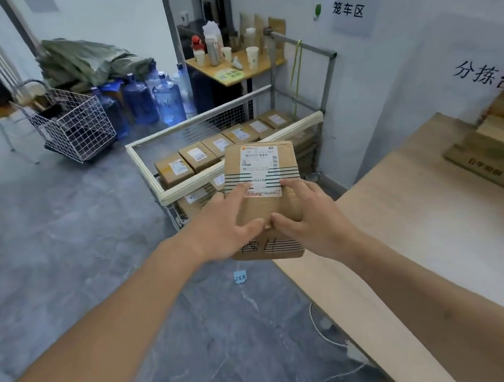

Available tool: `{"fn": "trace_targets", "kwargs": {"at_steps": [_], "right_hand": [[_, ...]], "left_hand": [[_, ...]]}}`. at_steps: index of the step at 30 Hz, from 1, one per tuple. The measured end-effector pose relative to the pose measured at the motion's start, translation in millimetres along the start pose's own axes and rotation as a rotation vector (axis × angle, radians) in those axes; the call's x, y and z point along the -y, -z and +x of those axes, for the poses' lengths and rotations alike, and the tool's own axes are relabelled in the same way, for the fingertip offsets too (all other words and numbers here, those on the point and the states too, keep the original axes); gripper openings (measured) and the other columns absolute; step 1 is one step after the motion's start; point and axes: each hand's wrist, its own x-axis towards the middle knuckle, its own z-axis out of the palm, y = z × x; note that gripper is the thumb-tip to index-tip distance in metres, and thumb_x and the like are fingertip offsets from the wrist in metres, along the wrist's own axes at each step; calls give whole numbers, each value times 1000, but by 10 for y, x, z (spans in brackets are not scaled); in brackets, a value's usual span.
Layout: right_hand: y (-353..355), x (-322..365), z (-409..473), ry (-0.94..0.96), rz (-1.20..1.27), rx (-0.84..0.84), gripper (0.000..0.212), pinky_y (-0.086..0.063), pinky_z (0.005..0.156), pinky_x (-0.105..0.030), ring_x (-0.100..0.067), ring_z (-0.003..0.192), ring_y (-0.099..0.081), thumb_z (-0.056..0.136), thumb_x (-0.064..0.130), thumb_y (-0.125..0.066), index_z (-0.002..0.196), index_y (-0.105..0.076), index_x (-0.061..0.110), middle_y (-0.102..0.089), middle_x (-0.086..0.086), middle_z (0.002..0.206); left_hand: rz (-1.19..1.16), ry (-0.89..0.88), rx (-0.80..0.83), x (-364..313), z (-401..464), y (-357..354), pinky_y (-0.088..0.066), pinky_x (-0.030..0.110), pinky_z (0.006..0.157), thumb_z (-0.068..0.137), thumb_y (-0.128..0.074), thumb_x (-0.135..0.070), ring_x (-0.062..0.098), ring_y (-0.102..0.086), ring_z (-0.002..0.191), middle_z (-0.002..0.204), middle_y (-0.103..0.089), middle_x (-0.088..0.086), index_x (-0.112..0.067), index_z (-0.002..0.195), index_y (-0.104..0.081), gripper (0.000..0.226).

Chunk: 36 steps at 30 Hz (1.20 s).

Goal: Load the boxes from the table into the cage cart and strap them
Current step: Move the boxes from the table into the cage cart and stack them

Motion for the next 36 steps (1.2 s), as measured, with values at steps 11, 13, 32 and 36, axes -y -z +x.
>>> {"fn": "trace_targets", "kwargs": {"at_steps": [11, 13, 32, 36], "right_hand": [[-738, 328, 1485, 58, -17, 128, 71, -32, 92, -17, -3, 118, -38, 93, 45, -68, 155, -36, 31, -40, 3, 153], [-839, 329, 1797, 66, -4, 151, 72, -33, 96, -21, -7, 122, -41, 93, 45, -68, 156, -36, 31, -40, 3, 153], [-1566, 284, 4322, 89, 14, 354, 72, -32, 102, -22, -7, 127, -41, 94, 42, -70, 157, -37, 27, -43, 2, 153], [-1836, 306, 4773, 52, 10, 366, 72, -31, 102, -22, -8, 127, -42, 94, 41, -70, 156, -37, 27, -43, 0, 153]], "left_hand": [[-58, 129, -34, 1163, 700, 523, -50, 37, 99, 94, -55, -67, 24, -54, 118, 145, -44, 6, -40, 161, -17, 82], [-63, 160, -37, 1339, 909, 596, -50, 35, 96, 94, -56, -67, 23, -55, 115, 142, -46, 5, -40, 160, -18, 81], [-151, 365, 8, 2651, 2788, 1089, -51, 33, 90, 95, -58, -63, 23, -56, 112, 140, -45, 6, -39, 161, -17, 81], [-178, 355, 57, 3072, 3161, 1152, -53, 37, 94, 94, -57, -63, 23, -56, 113, 144, -44, 6, -40, 160, -17, 81]]}}
